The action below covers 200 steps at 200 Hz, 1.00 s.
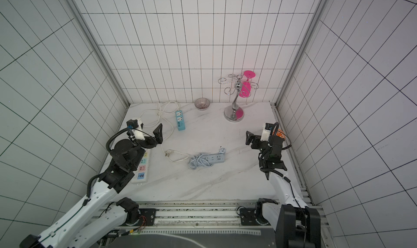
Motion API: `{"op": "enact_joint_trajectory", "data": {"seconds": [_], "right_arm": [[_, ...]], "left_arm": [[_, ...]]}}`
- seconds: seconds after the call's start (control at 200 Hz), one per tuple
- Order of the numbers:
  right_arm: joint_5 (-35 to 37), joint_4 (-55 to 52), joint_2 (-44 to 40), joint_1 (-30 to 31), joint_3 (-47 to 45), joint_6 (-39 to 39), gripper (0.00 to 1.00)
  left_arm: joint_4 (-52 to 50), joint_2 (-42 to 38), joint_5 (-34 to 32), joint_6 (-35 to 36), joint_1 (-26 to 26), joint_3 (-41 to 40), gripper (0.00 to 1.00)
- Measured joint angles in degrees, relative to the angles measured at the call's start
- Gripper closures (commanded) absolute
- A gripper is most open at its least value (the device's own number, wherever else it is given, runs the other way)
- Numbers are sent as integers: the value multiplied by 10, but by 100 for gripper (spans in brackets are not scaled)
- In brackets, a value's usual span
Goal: Wrap the cord around the power strip
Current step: Reset both arms
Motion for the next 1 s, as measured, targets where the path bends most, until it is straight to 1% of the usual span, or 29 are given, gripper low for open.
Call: {"op": "enact_joint_trajectory", "data": {"seconds": [0.075,0.15,0.25,0.375,0.5,0.605,0.665,0.775,0.875,0.999], "right_arm": [[19,84,20,0,-44,-12,1],[36,157,62,0,-81,-23,1],[52,252,118,0,-117,-35,1],[70,378,166,0,-160,-49,1],[76,490,222,0,-188,-57,1],[80,566,274,0,-201,-58,1],[82,581,289,0,-204,-58,1],[82,585,278,0,-203,-59,1],[78,567,277,0,-196,-61,1],[70,530,277,0,-176,-68,1]], "left_arm": [[-18,5,-22,0,0,4,2],[-28,14,-42,3,0,7,2],[-31,29,-67,9,0,9,2],[-30,48,-104,20,0,10,2],[-12,70,-146,40,0,10,2],[30,99,-176,67,1,6,2],[62,119,-197,83,3,-5,2],[119,163,-219,108,16,-33,2],[158,212,-216,120,45,-49,2],[201,275,-186,117,91,-53,2]]}}
